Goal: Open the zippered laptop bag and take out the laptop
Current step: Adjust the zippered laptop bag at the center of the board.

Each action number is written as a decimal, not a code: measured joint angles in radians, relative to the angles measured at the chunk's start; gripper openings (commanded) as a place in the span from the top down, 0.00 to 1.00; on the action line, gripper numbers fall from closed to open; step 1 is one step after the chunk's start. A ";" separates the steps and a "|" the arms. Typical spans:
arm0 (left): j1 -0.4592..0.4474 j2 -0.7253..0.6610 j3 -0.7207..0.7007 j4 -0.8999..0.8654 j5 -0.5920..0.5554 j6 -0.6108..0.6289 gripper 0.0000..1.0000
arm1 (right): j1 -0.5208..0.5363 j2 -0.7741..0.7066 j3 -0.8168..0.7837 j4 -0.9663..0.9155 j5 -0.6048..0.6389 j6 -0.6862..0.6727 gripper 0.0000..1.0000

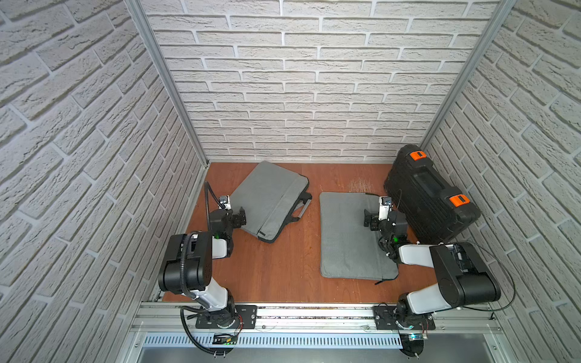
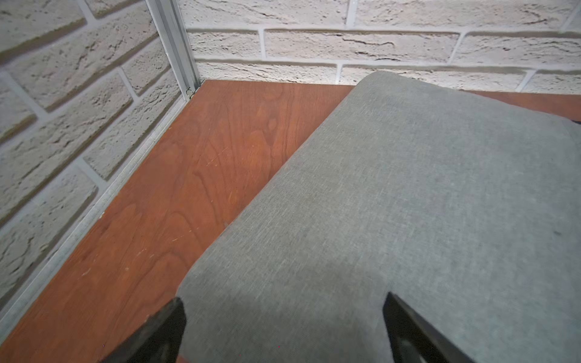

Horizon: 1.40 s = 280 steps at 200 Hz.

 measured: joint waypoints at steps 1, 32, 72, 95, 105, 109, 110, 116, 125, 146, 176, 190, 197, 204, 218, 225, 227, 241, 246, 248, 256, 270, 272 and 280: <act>0.000 0.000 0.000 0.000 0.000 0.000 0.02 | 0.000 0.000 0.000 0.000 0.000 0.000 0.00; 0.000 0.000 0.000 0.000 0.000 0.000 0.02 | 0.000 0.000 0.000 0.000 0.000 0.000 0.00; 0.000 0.000 0.000 0.000 0.000 0.000 0.02 | 0.000 0.000 0.000 0.000 0.000 0.000 0.00; 0.000 0.000 0.000 0.000 0.000 0.000 0.02 | 0.000 0.000 0.000 0.000 0.000 0.000 0.00; 0.000 0.000 0.000 0.000 0.000 0.000 0.02 | 0.000 0.000 0.000 0.000 0.000 0.000 0.00; 0.000 0.000 0.000 0.000 0.000 0.000 0.02 | 0.000 0.000 0.000 0.000 0.000 0.000 0.00; 0.000 0.000 0.000 0.000 0.000 0.000 0.02 | 0.000 0.000 0.000 0.000 0.000 0.000 0.00; 0.000 0.000 0.000 0.000 0.000 0.000 0.02 | 0.000 0.000 0.000 0.000 0.000 0.000 0.00; 0.000 0.000 0.000 0.000 0.000 0.000 0.02 | 0.000 0.000 0.000 0.000 0.000 0.000 0.00; 0.000 0.000 0.000 0.000 0.000 0.000 0.02 | 0.000 0.000 0.000 0.000 0.000 0.000 0.00; 0.000 0.000 0.000 0.000 0.000 0.000 0.02 | 0.000 0.000 0.000 0.000 0.000 0.000 0.00; 0.000 0.000 0.000 0.000 0.002 0.000 0.02 | 0.000 0.000 0.000 0.000 0.000 0.000 0.00; 0.000 0.000 0.000 0.000 0.003 0.000 0.02 | 0.000 0.000 0.000 0.000 0.000 0.000 0.00; 0.002 0.000 0.000 0.001 0.003 -0.002 0.02 | 0.000 0.000 0.000 0.000 0.000 0.000 0.00; 0.010 -0.006 -0.006 0.002 0.005 -0.010 0.02 | 0.000 0.000 0.000 0.000 0.000 0.000 0.00; 0.014 -0.017 -0.015 0.001 0.006 -0.018 0.02 | 0.000 0.000 0.000 0.000 0.000 0.000 0.00; 0.016 -0.022 -0.018 0.001 0.005 -0.020 0.02 | 0.000 0.000 0.000 0.000 0.000 0.000 0.00; 0.025 -0.066 -0.043 -0.003 0.000 -0.030 0.02 | 0.000 0.000 0.000 0.000 0.000 0.000 0.00; 0.025 -0.084 -0.049 -0.009 -0.003 -0.034 0.02 | 0.000 0.000 0.000 0.000 -0.001 0.000 0.00; 0.026 -0.092 -0.051 -0.012 -0.005 -0.036 0.02 | 0.000 -0.001 0.000 -0.001 -0.001 -0.001 0.00; 0.027 -0.129 -0.055 -0.028 -0.013 -0.041 0.02 | 0.000 -0.012 0.006 -0.030 -0.008 -0.005 0.00; 0.027 -0.198 -0.053 -0.062 -0.027 -0.047 0.02 | 0.000 -0.050 0.060 -0.175 -0.013 -0.010 0.00; 0.027 -0.204 -0.053 -0.066 -0.029 -0.047 0.02 | 0.000 -0.056 0.072 -0.200 -0.014 -0.010 0.00; 0.025 -0.241 -0.047 -0.091 -0.041 -0.051 0.02 | 0.000 -0.076 0.129 -0.277 -0.019 -0.012 0.00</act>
